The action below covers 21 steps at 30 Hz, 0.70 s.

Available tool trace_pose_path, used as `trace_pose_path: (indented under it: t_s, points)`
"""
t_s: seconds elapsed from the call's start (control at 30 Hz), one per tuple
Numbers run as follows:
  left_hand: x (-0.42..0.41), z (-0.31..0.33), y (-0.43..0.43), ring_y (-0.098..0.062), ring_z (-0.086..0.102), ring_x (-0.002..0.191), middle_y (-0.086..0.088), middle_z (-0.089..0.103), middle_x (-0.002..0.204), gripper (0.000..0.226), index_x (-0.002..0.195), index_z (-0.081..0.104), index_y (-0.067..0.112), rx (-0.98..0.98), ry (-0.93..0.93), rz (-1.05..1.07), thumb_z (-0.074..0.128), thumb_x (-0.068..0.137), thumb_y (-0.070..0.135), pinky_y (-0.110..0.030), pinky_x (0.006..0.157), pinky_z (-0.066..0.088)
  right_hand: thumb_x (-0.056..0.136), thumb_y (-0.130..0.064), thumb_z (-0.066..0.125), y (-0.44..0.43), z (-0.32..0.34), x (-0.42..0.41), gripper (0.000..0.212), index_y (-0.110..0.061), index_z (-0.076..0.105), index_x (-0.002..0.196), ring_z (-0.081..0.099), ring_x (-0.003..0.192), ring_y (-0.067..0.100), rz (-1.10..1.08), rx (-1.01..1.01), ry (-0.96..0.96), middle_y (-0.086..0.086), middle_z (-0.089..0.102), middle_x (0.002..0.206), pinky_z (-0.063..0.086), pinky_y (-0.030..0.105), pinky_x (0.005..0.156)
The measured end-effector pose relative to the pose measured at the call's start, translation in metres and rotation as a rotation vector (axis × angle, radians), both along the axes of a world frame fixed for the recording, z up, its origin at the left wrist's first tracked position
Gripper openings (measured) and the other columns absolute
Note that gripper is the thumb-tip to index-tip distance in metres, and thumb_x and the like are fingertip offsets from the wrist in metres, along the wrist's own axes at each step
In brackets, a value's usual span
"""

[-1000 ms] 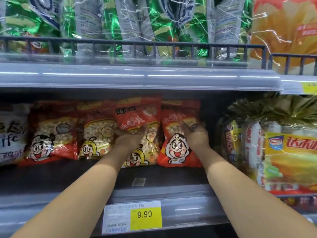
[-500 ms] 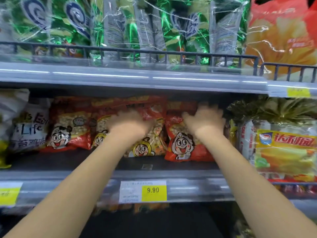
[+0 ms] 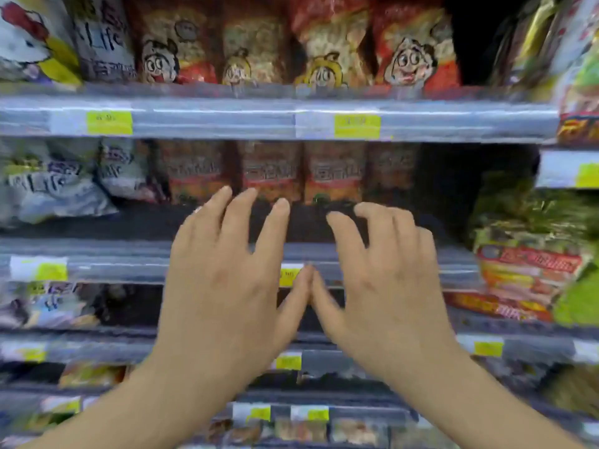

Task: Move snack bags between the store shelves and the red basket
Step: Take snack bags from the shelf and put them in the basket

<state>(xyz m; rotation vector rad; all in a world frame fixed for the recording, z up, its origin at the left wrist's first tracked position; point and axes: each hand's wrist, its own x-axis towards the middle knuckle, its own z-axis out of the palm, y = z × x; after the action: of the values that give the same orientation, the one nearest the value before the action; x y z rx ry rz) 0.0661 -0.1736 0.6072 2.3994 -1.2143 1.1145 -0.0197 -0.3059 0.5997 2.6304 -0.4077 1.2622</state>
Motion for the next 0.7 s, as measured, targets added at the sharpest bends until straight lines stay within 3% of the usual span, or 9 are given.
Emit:
trace_pose_path:
  t_s: [0.33,0.47,0.7]
  points:
    - [-0.039,-0.188,0.069,-0.045,0.047,0.124,-0.025,0.054,0.130,0.065,0.132,0.055,0.008,0.295,0.383,0.086,0.038,0.085,0.049,-0.056,0.101,0.039,0.081,-0.042,0.044,0.078,-0.193,-0.032,0.048,-0.009,0.060,0.111,0.053,0.102,0.038,-0.110,0.285,0.449,0.018,0.056,0.113,0.044,0.048,0.080]
    - [-0.048,-0.268,0.089,-0.045,0.047,0.124,-0.026,0.055,0.128,0.064,0.132,0.055,0.007,0.381,0.496,0.098,0.054,0.081,0.047,-0.057,0.100,0.040,0.073,-0.041,0.070,0.104,-0.268,-0.047,0.051,-0.008,0.059,0.110,0.053,0.100,0.038,-0.152,0.353,0.598,0.020,0.057,0.109,0.045,0.048,0.078]
    - [-0.063,-0.397,0.122,-0.046,0.050,0.121,-0.027,0.056,0.128,0.071,0.129,0.058,0.008,0.634,0.630,0.070,0.074,0.071,0.043,-0.059,0.099,0.040,0.070,-0.036,0.073,0.138,-0.382,-0.068,0.053,-0.005,0.063,0.111,0.056,0.098,0.040,-0.128,0.399,0.841,0.025,0.059,0.110,0.047,0.052,0.079]
